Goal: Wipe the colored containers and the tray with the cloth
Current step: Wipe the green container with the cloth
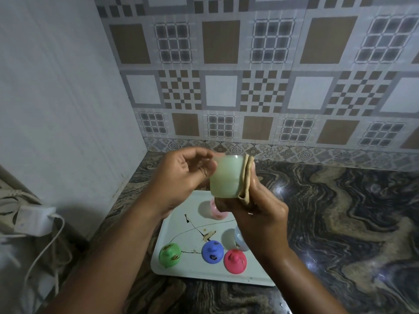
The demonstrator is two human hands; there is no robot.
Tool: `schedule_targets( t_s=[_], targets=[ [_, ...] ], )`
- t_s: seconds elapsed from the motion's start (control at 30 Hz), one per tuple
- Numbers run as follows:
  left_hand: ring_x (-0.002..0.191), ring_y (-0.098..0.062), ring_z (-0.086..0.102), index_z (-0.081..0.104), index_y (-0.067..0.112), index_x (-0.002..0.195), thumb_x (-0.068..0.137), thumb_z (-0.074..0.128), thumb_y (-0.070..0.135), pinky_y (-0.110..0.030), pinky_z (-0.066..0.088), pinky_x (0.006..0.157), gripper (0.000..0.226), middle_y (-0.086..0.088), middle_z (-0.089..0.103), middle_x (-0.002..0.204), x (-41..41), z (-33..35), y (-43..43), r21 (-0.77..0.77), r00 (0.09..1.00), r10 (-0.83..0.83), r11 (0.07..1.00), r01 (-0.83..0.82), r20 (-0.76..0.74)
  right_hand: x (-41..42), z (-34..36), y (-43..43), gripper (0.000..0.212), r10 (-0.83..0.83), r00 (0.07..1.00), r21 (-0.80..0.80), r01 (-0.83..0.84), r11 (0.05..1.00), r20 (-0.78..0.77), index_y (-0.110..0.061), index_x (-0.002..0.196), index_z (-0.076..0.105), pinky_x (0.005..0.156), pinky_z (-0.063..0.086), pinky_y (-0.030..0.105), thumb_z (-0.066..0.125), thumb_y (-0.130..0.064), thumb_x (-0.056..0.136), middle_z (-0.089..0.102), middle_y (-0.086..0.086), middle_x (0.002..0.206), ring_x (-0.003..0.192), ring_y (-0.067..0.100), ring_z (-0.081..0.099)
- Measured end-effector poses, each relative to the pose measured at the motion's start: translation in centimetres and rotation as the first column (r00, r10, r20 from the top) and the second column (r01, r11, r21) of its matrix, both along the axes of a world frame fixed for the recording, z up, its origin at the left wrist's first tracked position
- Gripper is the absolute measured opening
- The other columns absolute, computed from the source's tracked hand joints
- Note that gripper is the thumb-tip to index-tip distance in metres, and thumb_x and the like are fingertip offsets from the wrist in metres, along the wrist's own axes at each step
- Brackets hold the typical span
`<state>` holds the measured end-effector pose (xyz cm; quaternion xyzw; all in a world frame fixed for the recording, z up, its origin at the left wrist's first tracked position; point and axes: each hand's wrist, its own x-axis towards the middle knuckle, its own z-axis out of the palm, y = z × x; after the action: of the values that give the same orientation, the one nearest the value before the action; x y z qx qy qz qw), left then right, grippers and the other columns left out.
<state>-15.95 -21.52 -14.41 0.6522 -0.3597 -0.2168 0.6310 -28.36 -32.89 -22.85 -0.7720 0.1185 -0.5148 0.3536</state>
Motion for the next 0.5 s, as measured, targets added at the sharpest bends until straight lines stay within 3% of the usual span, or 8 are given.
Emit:
schedule_targets(
  t_s=[0.03,0.1,0.17,0.2,0.27,0.37,0.43,0.5],
  targets=[
    [0.101,-0.022,0.071,0.071,0.013,0.095,0.082,0.069,0.020,-0.052,0.060,0.082,0.015,-0.003,0.076,0.105,-0.1,0.0,-0.1,-0.006,1.000,0.008,1.000,-0.008,0.023,0.1,-0.1,0.2,0.070,-0.012,1.000,-0.041,0.013,0.999,0.004,0.012,0.131,0.056,0.079,0.053,0.010,0.088,-0.008,0.071,0.071,0.023,0.115,0.093,0.004,0.067],
    [0.088,-0.015,0.069,0.070,0.020,0.088,0.083,0.073,0.021,-0.046,0.061,0.081,0.006,0.006,0.074,0.092,-0.7,-0.2,-0.5,0.036,0.972,0.062,0.997,-0.072,0.227,0.0,-0.1,0.7,0.068,-0.054,0.998,-0.156,0.055,0.986,0.013,0.009,0.133,0.053,0.097,0.049,0.012,0.082,-0.017,0.077,0.060,0.027,0.132,0.121,0.014,0.061],
    [0.084,-0.009,0.065,0.069,0.026,0.086,0.083,0.077,0.023,-0.031,0.059,0.078,0.009,0.010,0.067,0.090,-1.6,-0.6,-0.8,0.055,0.876,0.123,0.984,-0.168,0.466,0.0,-0.1,0.7,0.067,-0.062,0.998,-0.211,0.067,0.975,0.027,0.008,0.133,0.050,0.102,0.047,0.014,0.079,-0.019,0.079,0.055,0.027,0.136,0.128,0.020,0.056],
    [0.085,-0.008,0.064,0.069,0.028,0.087,0.083,0.077,0.025,-0.026,0.058,0.076,0.009,0.010,0.066,0.093,-2.0,-0.6,-0.8,0.031,0.856,0.148,0.982,-0.188,0.496,0.0,-0.2,0.5,0.069,-0.058,0.998,-0.200,0.065,0.978,0.040,0.010,0.132,0.050,0.100,0.047,0.012,0.082,-0.017,0.077,0.057,0.026,0.133,0.124,0.019,0.058],
    [0.091,-0.008,0.067,0.073,0.026,0.097,0.086,0.072,0.032,-0.024,0.058,0.078,0.012,0.009,0.070,0.099,-2.1,-0.3,-0.7,-0.010,0.898,0.140,0.989,-0.150,0.418,-0.2,-0.4,0.2,0.073,-0.021,0.998,-0.083,0.026,0.996,0.058,0.015,0.130,0.053,0.088,0.050,0.009,0.087,-0.013,0.072,0.066,0.022,0.123,0.106,0.010,0.067],
    [0.100,-0.013,0.071,0.073,0.017,0.111,0.090,0.060,0.033,-0.033,0.060,0.082,0.029,0.006,0.075,0.108,-1.2,0.1,-0.6,0.002,0.985,0.042,0.999,-0.043,0.165,-0.8,-0.2,-0.2,0.063,0.075,0.991,0.196,-0.096,0.976,0.109,0.010,0.130,0.059,0.067,0.059,0.031,0.075,-0.020,0.078,0.075,0.015,0.088,0.072,0.018,0.069],
    [0.097,-0.017,0.072,0.073,0.011,0.103,0.088,0.059,0.028,-0.034,0.061,0.078,0.027,-0.006,0.075,0.107,-0.9,0.2,-0.7,-0.005,1.000,-0.002,1.000,0.002,0.027,-0.8,-0.4,-0.4,0.054,0.116,0.986,0.234,-0.142,0.962,0.121,0.012,0.121,0.065,0.063,0.060,0.035,0.072,-0.019,0.078,0.073,0.012,0.079,0.069,0.023,0.071],
    [0.085,-0.018,0.069,0.071,0.010,0.090,0.085,0.062,0.027,-0.036,0.061,0.074,0.020,-0.015,0.072,0.097,-1.0,0.4,-0.8,-0.029,0.998,-0.023,0.999,0.021,-0.051,-0.6,-0.5,-0.2,0.044,0.089,0.993,0.151,-0.100,0.983,0.081,0.015,0.110,0.069,0.062,0.055,0.023,0.079,-0.014,0.078,0.071,0.004,0.077,0.067,0.012,0.067]
  ],
)
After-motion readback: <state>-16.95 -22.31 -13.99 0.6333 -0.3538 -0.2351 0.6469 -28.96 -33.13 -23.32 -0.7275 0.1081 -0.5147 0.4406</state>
